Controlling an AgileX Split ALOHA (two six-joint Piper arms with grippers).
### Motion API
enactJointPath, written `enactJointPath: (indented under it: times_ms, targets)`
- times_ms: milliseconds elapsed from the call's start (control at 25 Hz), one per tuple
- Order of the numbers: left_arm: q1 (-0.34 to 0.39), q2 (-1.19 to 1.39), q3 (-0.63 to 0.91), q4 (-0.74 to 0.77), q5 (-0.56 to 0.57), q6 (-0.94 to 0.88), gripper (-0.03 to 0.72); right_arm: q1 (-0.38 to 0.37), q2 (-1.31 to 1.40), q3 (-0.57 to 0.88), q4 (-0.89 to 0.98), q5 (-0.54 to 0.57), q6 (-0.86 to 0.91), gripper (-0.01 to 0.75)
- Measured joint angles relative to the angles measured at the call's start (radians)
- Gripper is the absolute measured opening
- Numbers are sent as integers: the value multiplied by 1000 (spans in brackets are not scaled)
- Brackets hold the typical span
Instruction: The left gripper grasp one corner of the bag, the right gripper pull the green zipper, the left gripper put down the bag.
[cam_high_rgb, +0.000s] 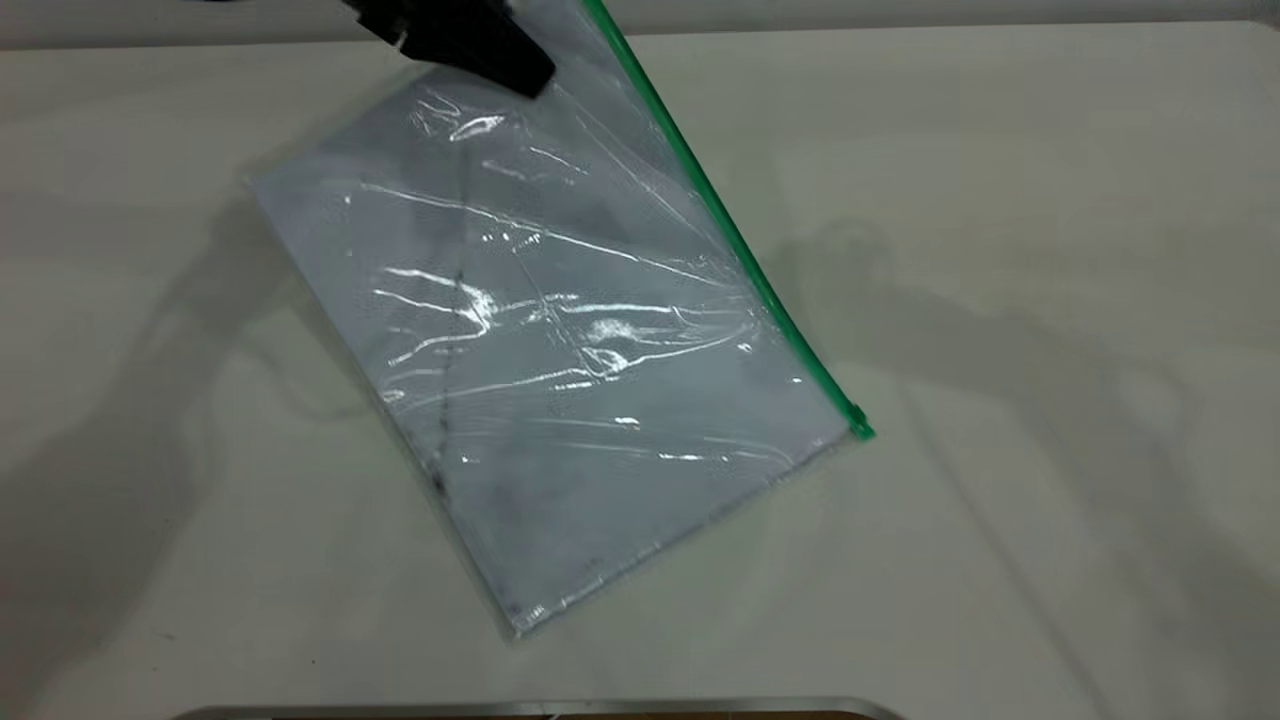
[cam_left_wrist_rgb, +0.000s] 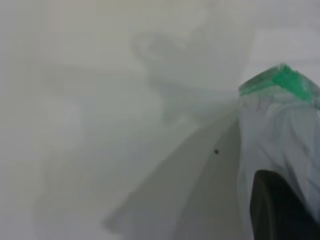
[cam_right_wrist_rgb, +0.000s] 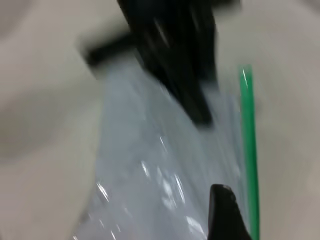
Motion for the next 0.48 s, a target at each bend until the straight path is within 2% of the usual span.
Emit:
enactJointPath:
  times_ms: [120,280,320,360,480]
  targets:
    - [0,-3,0,1,-7,-131,111,0,-151,0,-121,72,133,489]
    - [17,-36,0,1,-8,-331,272,0,-358,0,-338,211,307,489]
    - [22,-50,0,1,-8,-379,320,0,-358,0,-338,211,307,489]
    - [31,-69,0,0,-2,-422,366,0,-458,0,-426,266,412,489]
    - [59,-134,0,-4,39,-514,468,0,-584,0,-536,356,581,489]
